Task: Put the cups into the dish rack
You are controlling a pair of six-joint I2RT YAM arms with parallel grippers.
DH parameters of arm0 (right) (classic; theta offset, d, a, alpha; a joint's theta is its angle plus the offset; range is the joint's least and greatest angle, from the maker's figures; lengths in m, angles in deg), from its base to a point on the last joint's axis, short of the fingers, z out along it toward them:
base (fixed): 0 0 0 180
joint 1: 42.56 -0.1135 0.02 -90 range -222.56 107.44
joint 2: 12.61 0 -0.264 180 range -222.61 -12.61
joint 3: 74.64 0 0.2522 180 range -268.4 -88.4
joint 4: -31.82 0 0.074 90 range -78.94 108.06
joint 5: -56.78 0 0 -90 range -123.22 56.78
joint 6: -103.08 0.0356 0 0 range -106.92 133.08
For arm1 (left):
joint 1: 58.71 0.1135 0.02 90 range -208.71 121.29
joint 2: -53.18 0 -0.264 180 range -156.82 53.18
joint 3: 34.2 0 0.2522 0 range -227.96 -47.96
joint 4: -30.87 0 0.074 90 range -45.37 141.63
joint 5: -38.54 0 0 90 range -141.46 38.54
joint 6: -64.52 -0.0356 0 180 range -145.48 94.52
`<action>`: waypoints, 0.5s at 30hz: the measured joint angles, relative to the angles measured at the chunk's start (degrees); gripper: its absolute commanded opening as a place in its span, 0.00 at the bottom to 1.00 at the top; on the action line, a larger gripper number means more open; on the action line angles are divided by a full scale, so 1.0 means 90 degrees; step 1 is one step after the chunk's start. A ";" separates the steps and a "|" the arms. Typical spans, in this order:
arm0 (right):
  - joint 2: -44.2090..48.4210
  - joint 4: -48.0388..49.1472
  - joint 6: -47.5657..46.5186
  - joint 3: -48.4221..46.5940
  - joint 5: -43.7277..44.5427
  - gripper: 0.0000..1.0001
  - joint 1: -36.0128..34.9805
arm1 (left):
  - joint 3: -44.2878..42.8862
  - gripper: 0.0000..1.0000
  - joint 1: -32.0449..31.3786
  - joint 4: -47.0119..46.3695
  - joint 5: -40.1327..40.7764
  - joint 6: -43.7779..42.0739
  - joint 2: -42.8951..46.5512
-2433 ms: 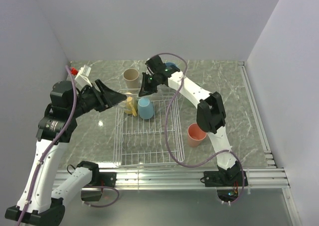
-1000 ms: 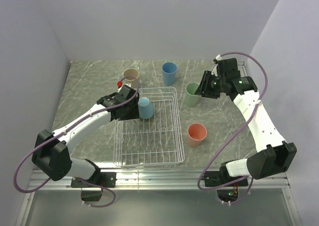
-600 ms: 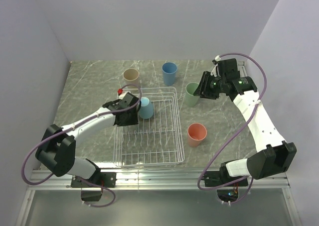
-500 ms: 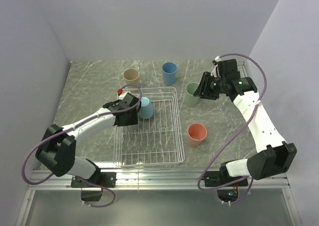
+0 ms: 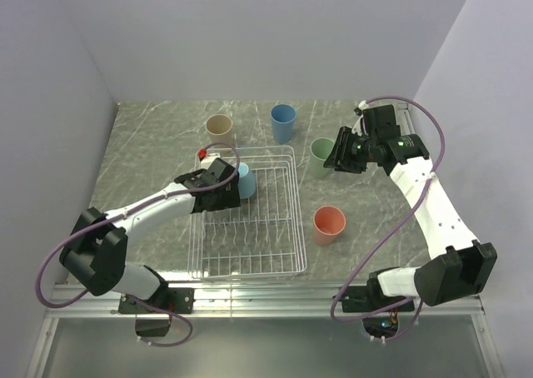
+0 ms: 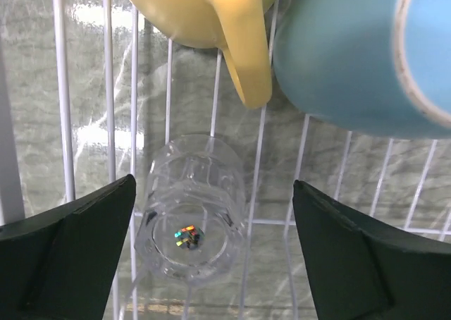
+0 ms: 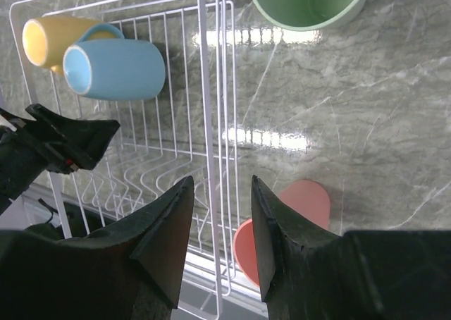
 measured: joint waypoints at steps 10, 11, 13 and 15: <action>0.0000 0.0039 -0.0002 0.0010 0.0058 0.46 0.0000 | -0.0233 0.99 -0.0022 0.0544 0.0114 0.0107 0.0539; 0.0000 0.0039 0.0000 0.0010 0.0078 0.46 0.0000 | -0.0316 0.99 -0.0017 0.0656 0.0148 0.0109 0.0597; -0.0010 0.0039 0.0002 0.0007 0.0134 0.46 0.0000 | -0.0515 0.99 -0.0005 0.0862 0.0209 0.0129 0.0784; -0.0066 0.0036 0.0005 -0.0002 0.0211 0.47 0.0000 | -0.0729 0.99 -0.0005 0.1071 0.0236 0.0153 0.0996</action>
